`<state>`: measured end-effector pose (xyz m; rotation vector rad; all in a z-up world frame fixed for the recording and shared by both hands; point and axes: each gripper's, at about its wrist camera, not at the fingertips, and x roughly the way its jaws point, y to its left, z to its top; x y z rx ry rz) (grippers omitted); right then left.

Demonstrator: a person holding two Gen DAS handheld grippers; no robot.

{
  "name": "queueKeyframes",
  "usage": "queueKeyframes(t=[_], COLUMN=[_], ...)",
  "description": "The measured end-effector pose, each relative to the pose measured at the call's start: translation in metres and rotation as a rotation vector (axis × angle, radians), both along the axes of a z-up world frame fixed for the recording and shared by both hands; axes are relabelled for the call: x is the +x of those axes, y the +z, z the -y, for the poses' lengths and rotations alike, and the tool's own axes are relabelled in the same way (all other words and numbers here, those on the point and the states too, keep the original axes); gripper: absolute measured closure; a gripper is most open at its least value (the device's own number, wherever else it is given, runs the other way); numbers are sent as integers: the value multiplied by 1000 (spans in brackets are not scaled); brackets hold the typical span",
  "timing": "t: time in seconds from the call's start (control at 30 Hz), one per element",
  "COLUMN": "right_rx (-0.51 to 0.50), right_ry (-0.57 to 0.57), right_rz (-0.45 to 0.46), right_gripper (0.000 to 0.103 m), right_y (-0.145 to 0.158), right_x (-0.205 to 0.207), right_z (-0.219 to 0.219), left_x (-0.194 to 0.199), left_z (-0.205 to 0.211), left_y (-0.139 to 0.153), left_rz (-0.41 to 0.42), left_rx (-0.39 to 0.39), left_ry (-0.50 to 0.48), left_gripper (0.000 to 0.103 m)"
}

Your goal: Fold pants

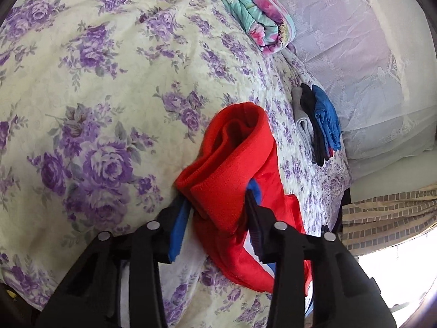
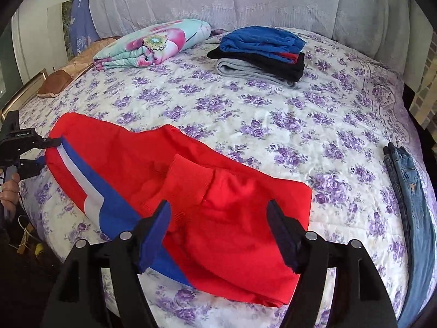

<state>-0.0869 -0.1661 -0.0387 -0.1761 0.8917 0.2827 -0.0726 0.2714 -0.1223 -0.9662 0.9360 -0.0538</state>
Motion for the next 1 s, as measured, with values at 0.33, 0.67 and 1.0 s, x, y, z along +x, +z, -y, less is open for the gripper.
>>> queueKeyframes(t=[0.33, 0.67, 1.0], right_rx=[-68, 2, 131], right_ry=[24, -20, -303], right_rz=[-68, -54, -23], right_gripper=[20, 15, 15], right_y=[-29, -27, -15], right_x=[16, 15, 5], right_z=[-12, 10, 104], left_x=[-2, 8, 31], left_z=[14, 70, 168], left_y=[30, 107, 160], left_rz=[58, 206, 355], left_rx=[100, 341, 508], left_ry=[-43, -182, -391], left_gripper=[77, 79, 80])
